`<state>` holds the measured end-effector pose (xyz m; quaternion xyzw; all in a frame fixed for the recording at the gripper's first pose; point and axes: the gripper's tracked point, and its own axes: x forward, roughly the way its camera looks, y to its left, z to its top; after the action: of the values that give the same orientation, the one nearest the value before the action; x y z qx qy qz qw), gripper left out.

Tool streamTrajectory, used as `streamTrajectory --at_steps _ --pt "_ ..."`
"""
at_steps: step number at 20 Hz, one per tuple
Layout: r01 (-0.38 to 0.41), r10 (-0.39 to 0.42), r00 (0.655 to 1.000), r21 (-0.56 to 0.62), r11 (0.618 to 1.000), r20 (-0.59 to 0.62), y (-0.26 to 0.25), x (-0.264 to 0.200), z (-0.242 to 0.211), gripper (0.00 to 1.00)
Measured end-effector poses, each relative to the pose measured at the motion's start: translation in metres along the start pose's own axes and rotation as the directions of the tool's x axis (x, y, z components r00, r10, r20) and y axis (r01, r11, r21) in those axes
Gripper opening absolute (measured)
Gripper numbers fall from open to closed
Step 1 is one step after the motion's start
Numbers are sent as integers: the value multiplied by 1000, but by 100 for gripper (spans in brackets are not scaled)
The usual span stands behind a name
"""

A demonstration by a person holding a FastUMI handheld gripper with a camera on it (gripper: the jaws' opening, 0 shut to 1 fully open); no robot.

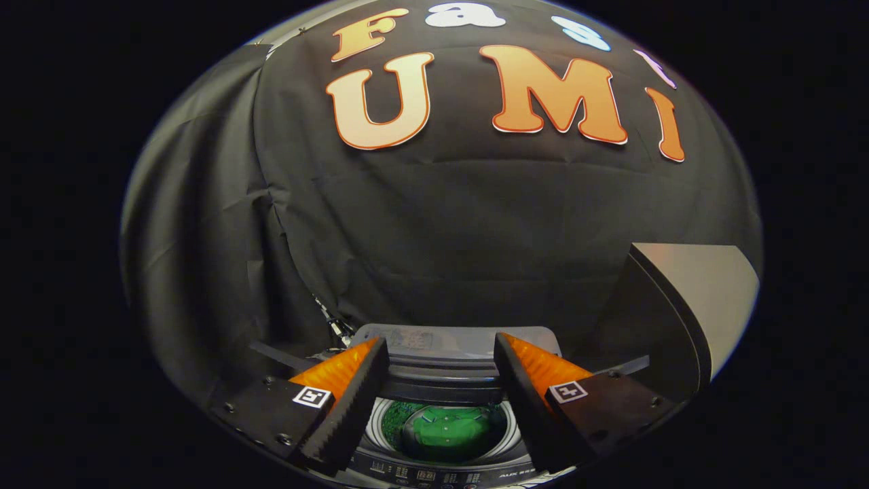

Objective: Put the clothes into the washing machine and then close the washing machine lid.

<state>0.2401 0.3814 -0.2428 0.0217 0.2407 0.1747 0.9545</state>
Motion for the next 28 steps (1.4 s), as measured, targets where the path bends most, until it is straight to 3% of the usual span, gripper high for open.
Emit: streamTrajectory --at_steps 7,13,21,28 --pt "26 -28 992 -19 999 -121 -8 7 -67 99" --pt "20 -17 985 15 1000 -171 -7 5 -93 99" --pt "31 -32 999 10 999 17 -18 -69 7 98" --pt "77 -82 976 34 996 200 -62 -175 96 98"
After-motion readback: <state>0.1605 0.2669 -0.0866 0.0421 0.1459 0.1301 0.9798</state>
